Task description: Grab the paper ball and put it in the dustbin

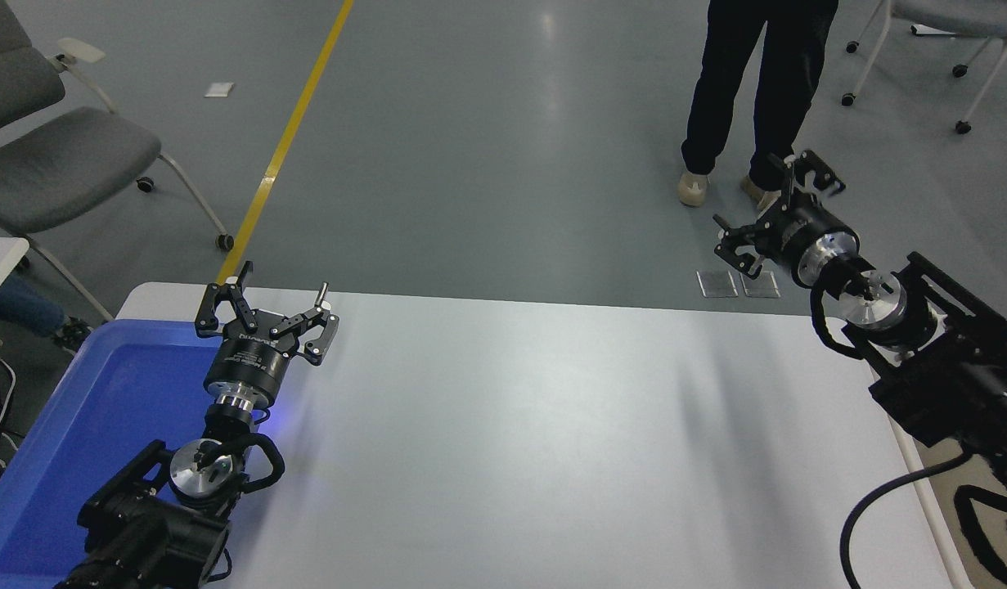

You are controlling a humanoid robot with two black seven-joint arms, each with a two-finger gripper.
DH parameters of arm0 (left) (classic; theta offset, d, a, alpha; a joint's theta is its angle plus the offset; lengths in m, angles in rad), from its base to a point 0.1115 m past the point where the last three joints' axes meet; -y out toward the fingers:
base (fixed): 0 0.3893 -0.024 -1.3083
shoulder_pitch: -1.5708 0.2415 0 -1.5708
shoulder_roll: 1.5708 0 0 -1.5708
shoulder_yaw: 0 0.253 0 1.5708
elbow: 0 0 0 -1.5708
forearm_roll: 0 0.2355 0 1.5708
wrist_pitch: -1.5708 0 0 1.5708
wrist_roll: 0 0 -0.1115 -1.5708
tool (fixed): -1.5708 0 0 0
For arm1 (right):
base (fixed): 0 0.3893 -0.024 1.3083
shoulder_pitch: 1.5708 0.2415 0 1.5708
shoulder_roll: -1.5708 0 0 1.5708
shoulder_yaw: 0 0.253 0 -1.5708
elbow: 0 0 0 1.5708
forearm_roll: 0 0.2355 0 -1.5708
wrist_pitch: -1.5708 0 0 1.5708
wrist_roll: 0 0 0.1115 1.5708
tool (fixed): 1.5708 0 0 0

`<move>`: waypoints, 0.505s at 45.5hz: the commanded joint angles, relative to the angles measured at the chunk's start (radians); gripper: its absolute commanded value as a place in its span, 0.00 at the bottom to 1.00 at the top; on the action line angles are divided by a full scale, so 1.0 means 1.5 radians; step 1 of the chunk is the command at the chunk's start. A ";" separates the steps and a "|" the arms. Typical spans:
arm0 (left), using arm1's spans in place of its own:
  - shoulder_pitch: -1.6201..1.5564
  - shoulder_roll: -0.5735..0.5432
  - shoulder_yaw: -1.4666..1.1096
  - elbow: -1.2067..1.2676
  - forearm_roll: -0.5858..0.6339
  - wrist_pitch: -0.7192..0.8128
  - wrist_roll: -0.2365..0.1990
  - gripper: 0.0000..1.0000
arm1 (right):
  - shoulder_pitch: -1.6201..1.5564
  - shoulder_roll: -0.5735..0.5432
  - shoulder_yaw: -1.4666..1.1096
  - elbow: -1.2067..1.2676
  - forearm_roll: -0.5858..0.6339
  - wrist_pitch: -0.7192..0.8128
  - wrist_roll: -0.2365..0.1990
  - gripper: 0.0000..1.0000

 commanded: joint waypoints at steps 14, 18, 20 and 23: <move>0.000 0.000 0.000 0.000 0.000 0.000 0.000 0.99 | -0.081 0.063 0.128 -0.027 0.000 0.025 0.022 1.00; 0.000 0.000 0.000 0.000 0.000 0.000 0.000 0.99 | -0.089 0.070 0.127 -0.028 0.000 0.036 0.022 1.00; 0.000 0.000 0.000 0.000 0.000 0.000 0.000 0.99 | -0.096 0.076 0.127 -0.028 0.000 0.043 0.022 1.00; 0.000 0.000 0.000 0.000 0.000 0.000 0.000 0.99 | -0.106 0.080 0.127 -0.027 0.000 0.051 0.023 1.00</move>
